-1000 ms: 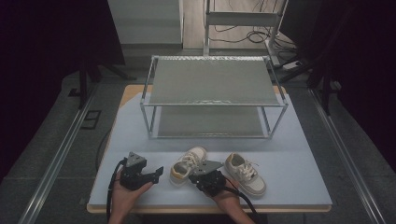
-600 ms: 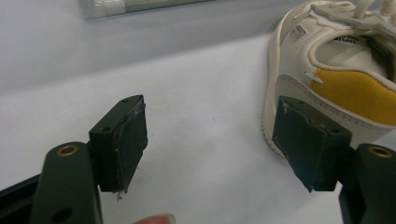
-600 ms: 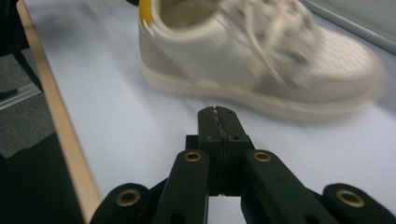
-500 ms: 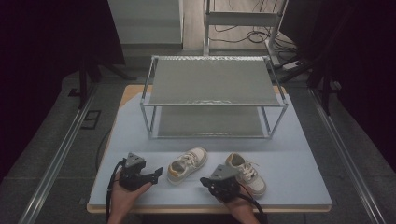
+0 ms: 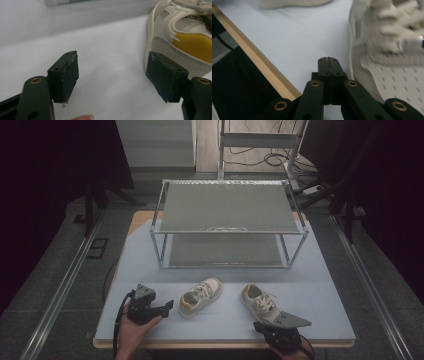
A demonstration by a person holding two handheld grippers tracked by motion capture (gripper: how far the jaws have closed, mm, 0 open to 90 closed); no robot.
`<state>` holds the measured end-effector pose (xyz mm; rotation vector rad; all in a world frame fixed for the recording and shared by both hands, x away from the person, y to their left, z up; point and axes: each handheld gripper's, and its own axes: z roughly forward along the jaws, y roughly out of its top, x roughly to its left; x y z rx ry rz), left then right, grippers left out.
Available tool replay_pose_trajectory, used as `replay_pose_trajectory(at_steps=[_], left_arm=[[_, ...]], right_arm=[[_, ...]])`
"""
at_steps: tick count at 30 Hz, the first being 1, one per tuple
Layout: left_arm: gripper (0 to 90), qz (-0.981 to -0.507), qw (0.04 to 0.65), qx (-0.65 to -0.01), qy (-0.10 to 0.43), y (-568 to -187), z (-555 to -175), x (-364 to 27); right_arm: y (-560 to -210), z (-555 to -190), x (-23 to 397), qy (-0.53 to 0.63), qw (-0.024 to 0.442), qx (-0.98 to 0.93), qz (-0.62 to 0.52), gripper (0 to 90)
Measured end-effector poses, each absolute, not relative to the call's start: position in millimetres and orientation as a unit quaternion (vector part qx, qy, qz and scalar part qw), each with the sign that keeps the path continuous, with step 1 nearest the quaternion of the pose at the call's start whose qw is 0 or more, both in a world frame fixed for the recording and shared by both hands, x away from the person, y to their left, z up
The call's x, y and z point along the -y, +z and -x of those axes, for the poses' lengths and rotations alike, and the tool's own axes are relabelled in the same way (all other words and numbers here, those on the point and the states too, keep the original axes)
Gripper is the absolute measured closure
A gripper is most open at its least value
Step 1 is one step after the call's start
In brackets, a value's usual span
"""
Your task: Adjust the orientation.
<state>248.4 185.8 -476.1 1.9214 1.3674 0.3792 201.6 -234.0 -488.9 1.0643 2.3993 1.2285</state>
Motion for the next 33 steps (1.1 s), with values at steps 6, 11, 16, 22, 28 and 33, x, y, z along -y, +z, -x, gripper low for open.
replay_pose_trajectory(at_steps=[6,11,16,22,28,33], left_arm=[[25.4,-0.746,0.37,-0.533,0.149,-474,-247,-189],[25.0,-0.74,0.381,-0.538,0.132,-474,-247,-193],[24.8,-0.742,0.376,-0.539,0.133,-475,-247,-194],[24.7,-0.742,0.369,-0.541,0.143,-474,-246,-196],[24.7,-0.74,0.367,-0.544,0.146,-473,-245,-197],[24.7,-0.741,0.367,-0.543,0.146,-473,-245,-197]], right_arm=[[-491,-206,246,0.409,0.121,-0.818,-0.385,89.4],[-491,-208,252,0.409,0.121,-0.815,-0.392,89.4],[-491,-214,269,0.414,0.114,-0.8,-0.418,89.4],[-492,-223,289,0.419,0.12,-0.781,-0.447,89.4],[-491,-228,295,0.415,0.128,-0.778,-0.454,89.4],[-488,-237,301,0.397,0.155,-0.779,-0.46,89.4]])
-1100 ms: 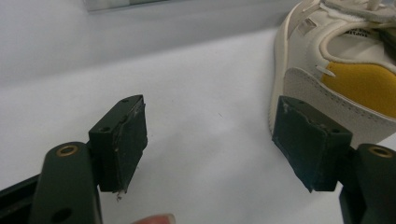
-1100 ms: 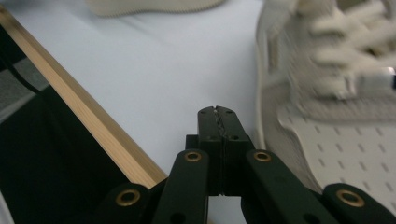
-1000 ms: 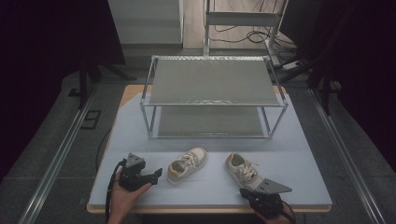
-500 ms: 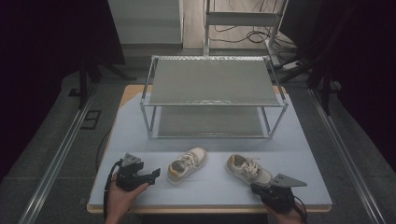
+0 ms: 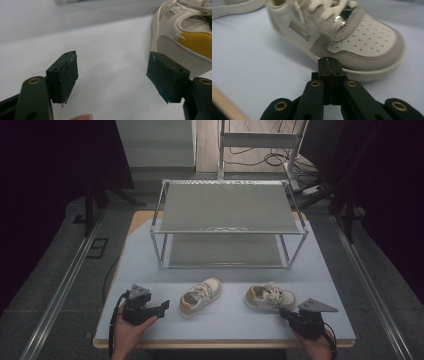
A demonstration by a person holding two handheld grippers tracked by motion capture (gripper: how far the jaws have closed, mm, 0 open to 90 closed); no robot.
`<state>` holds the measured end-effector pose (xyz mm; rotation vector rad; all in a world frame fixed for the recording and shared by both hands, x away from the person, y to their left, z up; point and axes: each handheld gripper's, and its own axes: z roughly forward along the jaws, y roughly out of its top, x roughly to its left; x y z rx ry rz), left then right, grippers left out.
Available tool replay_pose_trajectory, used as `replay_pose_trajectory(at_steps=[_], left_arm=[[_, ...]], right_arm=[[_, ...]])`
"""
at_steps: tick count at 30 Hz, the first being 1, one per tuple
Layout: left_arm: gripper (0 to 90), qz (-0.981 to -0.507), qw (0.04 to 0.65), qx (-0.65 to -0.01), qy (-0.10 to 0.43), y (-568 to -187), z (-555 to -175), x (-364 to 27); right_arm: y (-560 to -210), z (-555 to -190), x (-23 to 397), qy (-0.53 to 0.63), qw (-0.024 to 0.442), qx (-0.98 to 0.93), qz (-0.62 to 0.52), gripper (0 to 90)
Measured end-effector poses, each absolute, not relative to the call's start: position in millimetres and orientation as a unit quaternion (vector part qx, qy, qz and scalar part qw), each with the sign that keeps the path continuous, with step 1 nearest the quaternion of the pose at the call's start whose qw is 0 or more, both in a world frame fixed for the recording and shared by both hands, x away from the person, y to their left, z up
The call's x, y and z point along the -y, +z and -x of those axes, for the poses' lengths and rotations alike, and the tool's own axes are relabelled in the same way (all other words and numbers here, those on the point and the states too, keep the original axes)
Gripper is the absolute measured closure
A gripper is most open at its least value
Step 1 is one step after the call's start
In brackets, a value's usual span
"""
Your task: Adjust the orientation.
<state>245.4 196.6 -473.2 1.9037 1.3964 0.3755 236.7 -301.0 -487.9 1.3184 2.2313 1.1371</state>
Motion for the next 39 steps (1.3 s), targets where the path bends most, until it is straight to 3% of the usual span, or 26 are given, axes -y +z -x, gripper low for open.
replay_pose_trajectory(at_steps=[15,22,29,39], left_arm=[[24.7,-0.743,0.363,-0.542,0.147,-474,-246,-194],[24.7,-0.743,0.365,-0.541,0.147,-473,-245,-194],[24.7,-0.742,0.369,-0.539,0.148,-471,-243,-195],[24.7,-0.744,0.368,-0.538,0.147,-471,-243,-194]], right_arm=[[-482,-291,316,0.388,0.176,-0.757,-0.495,89.3],[-474,-277,310,0.409,0.184,-0.751,-0.484,89.4],[-448,-242,265,0.456,0.175,-0.771,-0.41,89.3],[-451,-257,200,0.441,0.177,-0.798,-0.371,89.3]])
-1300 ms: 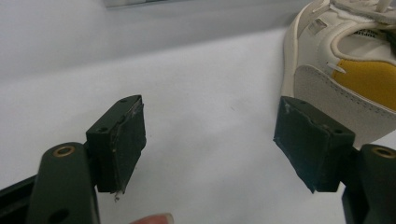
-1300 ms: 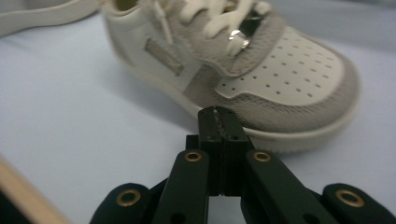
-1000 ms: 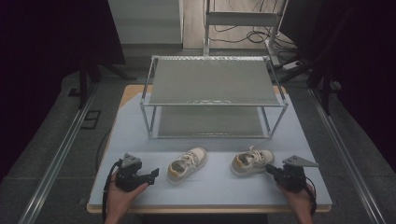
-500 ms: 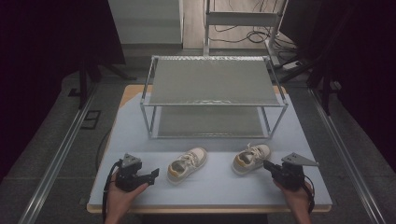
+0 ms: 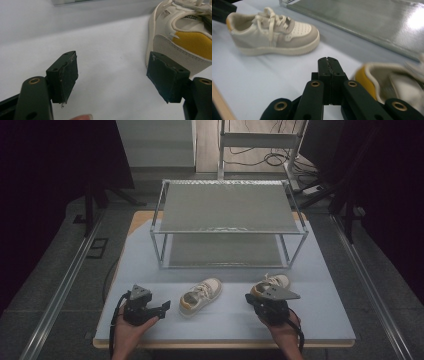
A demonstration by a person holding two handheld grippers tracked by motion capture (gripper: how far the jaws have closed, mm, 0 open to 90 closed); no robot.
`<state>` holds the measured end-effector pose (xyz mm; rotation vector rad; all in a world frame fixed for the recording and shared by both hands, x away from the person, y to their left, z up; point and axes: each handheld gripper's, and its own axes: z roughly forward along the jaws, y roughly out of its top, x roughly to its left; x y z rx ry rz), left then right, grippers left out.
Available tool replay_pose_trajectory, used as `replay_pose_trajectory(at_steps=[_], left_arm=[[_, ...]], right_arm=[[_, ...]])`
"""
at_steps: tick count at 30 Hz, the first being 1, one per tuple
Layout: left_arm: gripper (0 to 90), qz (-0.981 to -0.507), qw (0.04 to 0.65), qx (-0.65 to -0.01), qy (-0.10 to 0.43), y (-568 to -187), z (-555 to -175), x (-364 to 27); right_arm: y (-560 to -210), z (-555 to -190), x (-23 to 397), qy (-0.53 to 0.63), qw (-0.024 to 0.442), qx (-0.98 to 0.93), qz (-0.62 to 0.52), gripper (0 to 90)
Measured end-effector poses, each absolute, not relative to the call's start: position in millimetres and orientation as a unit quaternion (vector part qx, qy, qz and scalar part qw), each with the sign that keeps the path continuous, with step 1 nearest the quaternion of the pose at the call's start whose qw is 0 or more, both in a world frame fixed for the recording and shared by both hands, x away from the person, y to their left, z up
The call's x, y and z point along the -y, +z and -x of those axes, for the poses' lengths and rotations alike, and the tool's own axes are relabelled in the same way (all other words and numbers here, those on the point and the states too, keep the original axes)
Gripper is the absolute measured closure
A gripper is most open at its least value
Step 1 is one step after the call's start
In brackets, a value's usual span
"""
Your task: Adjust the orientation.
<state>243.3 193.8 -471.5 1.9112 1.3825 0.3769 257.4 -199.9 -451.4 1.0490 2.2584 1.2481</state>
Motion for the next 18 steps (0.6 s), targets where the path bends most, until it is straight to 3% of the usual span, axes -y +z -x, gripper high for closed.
replay_pose_trajectory(at_steps=[3,6,10,18], left_arm=[[24.7,-0.744,0.367,-0.538,0.146,-473,-244,-194],[24.7,-0.745,0.366,-0.538,0.146,-473,-244,-194],[24.7,-0.744,0.367,-0.539,0.146,-473,-244,-195],[24.7,-0.746,0.367,-0.537,0.145,-473,-243,-193]], right_arm=[[-452,-267,188,0.436,0.178,-0.801,-0.37,89.3],[-460,-276,178,0.397,0.223,-0.805,-0.38,89.2],[-466,-275,183,0.374,0.241,-0.807,-0.388,89.3],[-464,-257,201,0.386,0.224,-0.803,-0.395,89.3]])
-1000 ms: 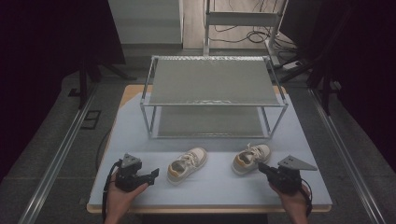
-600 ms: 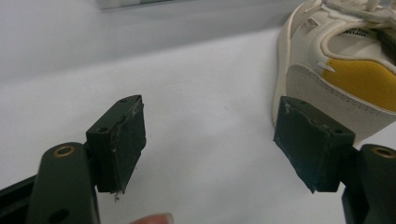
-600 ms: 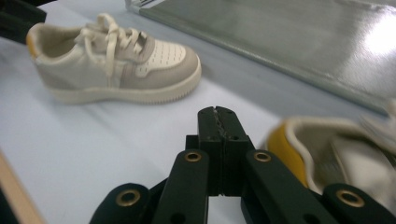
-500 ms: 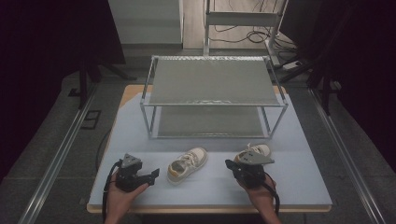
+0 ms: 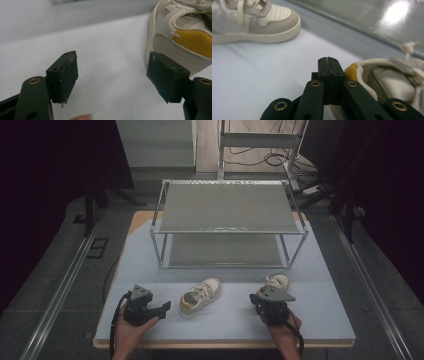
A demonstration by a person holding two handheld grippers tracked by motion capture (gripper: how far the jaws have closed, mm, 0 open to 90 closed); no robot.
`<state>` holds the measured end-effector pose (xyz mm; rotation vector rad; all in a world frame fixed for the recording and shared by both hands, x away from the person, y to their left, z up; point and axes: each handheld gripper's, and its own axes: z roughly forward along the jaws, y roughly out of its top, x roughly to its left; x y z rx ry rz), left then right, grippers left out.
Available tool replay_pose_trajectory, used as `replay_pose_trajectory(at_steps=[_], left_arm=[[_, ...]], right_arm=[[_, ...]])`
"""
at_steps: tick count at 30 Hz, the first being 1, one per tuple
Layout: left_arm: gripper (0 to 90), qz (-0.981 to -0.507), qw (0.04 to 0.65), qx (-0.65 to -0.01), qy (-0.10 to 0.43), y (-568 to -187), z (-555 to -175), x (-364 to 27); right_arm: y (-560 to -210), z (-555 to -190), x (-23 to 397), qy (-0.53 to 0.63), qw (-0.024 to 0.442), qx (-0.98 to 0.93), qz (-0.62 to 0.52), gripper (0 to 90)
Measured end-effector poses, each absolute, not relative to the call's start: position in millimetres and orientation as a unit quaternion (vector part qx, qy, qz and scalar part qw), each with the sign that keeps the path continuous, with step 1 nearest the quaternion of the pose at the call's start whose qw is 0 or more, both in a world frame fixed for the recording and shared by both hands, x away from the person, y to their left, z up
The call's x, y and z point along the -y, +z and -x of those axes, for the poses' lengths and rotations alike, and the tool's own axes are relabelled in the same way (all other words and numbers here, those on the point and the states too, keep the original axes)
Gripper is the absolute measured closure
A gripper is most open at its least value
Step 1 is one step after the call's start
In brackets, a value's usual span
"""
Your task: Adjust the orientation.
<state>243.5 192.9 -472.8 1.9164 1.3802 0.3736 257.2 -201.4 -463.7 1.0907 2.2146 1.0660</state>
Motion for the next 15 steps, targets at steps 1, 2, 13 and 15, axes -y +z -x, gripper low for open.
replay_pose_trajectory(at_steps=[1,2,13,15], left_arm=[[24.7,-0.746,0.367,-0.537,0.145,-473,-243,-193],[24.7,-0.746,0.367,-0.536,0.145,-473,-243,-193],[24.7,-0.744,0.37,-0.538,0.141,-472,-243,-194],[24.7,-0.744,0.37,-0.539,0.139,-472,-243,-195]], right_arm=[[-464,-257,201,0.386,0.224,-0.803,-0.395,89.3],[-464,-255,203,0.387,0.225,-0.802,-0.396,89.3],[-463,-232,247,0.412,0.188,-0.788,-0.416,89.1],[-463,-228,254,0.412,0.187,-0.787,-0.42,89.0]])
